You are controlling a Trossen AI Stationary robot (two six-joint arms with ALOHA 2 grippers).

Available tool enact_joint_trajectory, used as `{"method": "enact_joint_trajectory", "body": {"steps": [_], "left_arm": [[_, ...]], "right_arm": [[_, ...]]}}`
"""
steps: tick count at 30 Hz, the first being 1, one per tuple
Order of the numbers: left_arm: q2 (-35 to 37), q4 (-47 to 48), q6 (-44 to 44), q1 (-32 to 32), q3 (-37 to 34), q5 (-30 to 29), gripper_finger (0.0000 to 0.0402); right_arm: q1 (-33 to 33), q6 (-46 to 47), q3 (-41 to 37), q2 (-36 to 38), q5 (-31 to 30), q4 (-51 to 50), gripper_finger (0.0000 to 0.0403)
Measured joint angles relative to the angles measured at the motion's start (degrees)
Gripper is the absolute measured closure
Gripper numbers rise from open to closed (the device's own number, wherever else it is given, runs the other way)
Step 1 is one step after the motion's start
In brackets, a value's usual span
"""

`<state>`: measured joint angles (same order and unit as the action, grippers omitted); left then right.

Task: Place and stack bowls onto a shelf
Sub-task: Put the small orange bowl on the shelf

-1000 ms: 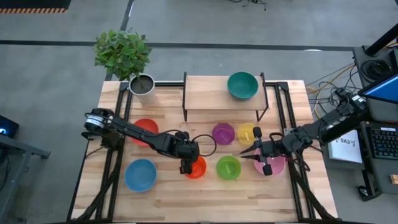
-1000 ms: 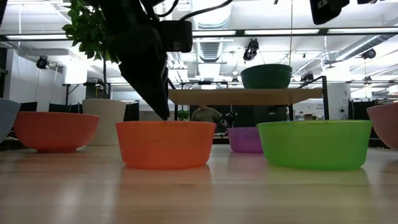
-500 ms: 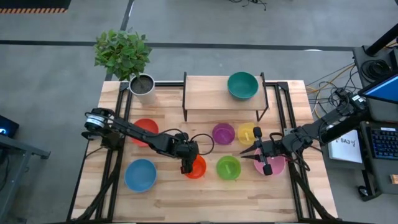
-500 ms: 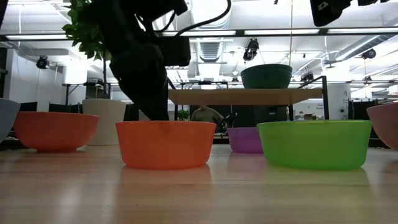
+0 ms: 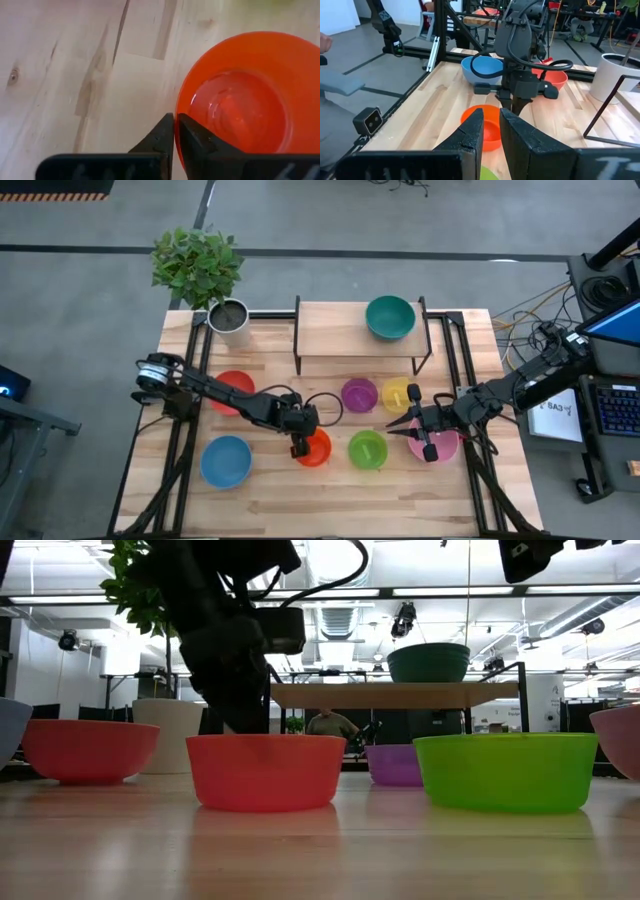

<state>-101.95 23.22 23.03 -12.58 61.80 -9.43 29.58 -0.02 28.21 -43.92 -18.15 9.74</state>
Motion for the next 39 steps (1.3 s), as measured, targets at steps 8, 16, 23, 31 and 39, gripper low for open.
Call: {"method": "enact_joint_trajectory", "body": {"steps": [8, 16, 23, 31, 39], "left_arm": [[5.4, 2.3, -1.5, 1.6, 1.4, 0.8, 0.0401], [11.8, 4.4, 3.0, 9.7, 9.9, -0.5, 0.0401], [10.6, 15.4, -6.6, 20.5, 24.4, -0.5, 0.0401], [5.4, 18.0, -15.6, 34.3, 35.1, 5.4, 0.0402], [-2.3, 18.5, -18.1, 42.7, 42.5, 8.5, 0.0402]], "right_arm": [[0.0, 0.2, 0.0, 0.0, 0.0, 0.0, 0.0351], [0.0, 0.4, 0.0, 0.0, 0.0, 0.0, 0.0351], [0.0, 0.4, 0.0, 0.0, 0.0, 0.0, 0.0351], [0.0, 0.6, 0.0, 0.0, 0.0, -0.1, 0.0351], [0.0, 0.9, 0.0, 0.0, 0.0, -0.1, 0.0351]]}}
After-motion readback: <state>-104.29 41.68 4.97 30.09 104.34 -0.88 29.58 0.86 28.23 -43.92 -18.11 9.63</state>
